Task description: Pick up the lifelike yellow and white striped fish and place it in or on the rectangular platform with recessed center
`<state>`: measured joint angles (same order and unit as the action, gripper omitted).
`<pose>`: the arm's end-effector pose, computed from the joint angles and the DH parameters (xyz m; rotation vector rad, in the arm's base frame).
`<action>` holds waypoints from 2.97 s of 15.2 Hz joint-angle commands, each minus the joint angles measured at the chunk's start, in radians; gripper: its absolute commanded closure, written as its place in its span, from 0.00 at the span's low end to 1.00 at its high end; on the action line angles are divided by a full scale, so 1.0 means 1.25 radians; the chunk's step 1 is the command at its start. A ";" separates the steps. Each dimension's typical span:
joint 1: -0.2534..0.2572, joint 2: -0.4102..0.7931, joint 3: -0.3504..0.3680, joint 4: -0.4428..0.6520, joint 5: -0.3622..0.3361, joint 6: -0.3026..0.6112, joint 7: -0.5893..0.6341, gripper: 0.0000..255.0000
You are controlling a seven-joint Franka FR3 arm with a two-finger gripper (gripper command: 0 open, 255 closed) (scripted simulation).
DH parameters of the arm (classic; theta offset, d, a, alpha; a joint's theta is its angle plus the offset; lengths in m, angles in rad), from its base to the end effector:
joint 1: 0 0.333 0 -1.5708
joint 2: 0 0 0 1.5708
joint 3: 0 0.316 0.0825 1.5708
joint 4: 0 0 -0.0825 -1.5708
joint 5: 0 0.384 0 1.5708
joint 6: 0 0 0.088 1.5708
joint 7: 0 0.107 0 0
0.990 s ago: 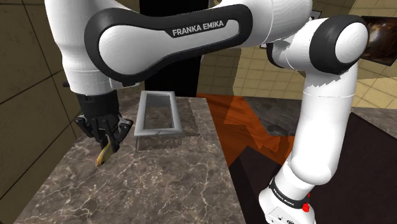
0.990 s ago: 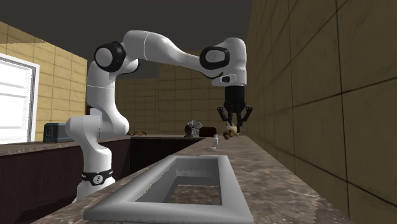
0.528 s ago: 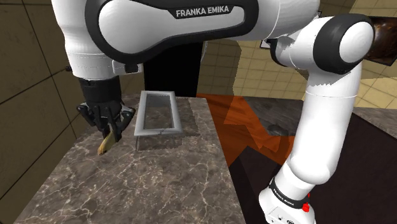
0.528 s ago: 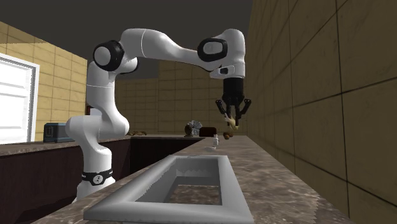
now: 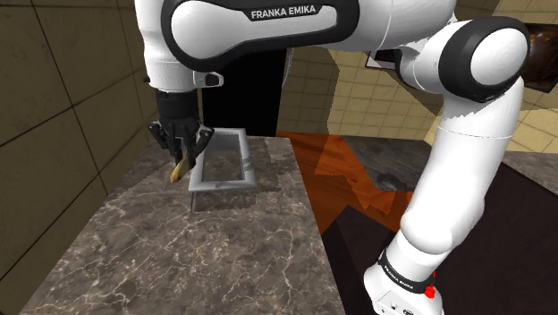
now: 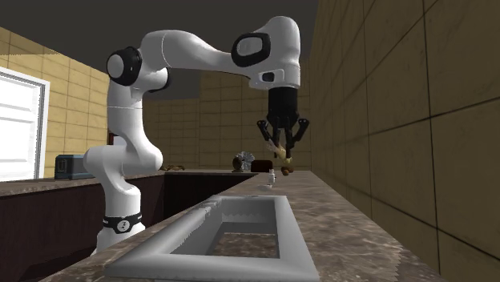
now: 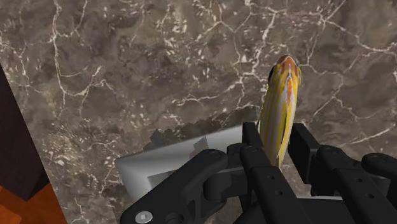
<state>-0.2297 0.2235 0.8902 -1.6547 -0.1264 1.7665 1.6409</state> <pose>0.5075 0.3303 0.5149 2.7784 -1.4532 -0.0887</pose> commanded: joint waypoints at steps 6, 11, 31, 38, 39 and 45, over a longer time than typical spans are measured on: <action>-0.081 0.003 -0.042 0.018 0.000 -0.014 -0.126 1.00; -0.121 0.035 -0.074 0.060 -0.020 -0.032 -0.201 1.00; -0.150 0.088 -0.107 -0.025 -0.059 0.093 -0.237 1.00; -0.150 0.088 -0.107 -0.025 -0.059 0.093 -0.237 0.00; -0.150 0.088 -0.107 -0.025 -0.059 0.093 -0.237 0.00; -0.147 0.079 -0.102 0.046 -0.049 0.016 -0.245 0.00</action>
<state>-0.4138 0.3257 0.7609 -1.6207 -0.1909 1.8141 1.3375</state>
